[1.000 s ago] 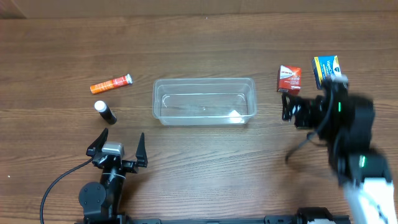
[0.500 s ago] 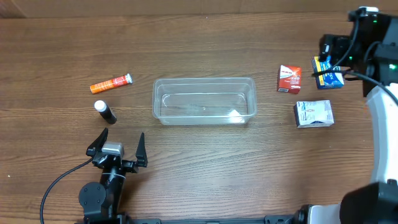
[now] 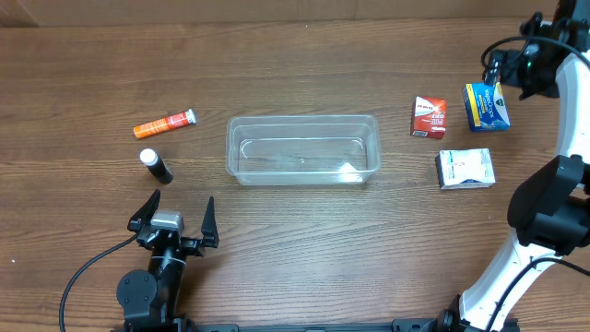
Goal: Pack container
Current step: 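Reach the right gripper to the blue VapoDrops box and grasp it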
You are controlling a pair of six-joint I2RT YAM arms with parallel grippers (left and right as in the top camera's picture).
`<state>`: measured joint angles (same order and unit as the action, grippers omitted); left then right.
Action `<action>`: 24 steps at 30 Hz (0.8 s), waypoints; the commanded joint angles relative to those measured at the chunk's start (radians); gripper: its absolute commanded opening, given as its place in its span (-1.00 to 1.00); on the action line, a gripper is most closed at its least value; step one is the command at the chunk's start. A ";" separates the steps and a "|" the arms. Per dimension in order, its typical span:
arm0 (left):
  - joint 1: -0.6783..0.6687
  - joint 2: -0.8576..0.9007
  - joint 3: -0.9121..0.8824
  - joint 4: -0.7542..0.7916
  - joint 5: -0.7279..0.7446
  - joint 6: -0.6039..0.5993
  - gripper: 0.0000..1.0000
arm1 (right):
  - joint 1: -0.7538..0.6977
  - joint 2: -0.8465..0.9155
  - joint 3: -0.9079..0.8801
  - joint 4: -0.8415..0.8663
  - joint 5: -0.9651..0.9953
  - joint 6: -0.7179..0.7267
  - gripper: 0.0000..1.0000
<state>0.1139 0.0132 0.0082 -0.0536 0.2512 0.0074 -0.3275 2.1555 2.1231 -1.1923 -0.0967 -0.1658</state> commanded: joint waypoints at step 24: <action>0.006 -0.008 -0.003 0.001 0.004 0.008 1.00 | -0.006 0.305 0.038 0.080 0.020 -0.120 1.00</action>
<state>0.1139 0.0132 0.0082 -0.0536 0.2508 0.0074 -0.3294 2.4252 2.1468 -1.1172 -0.0452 -0.2771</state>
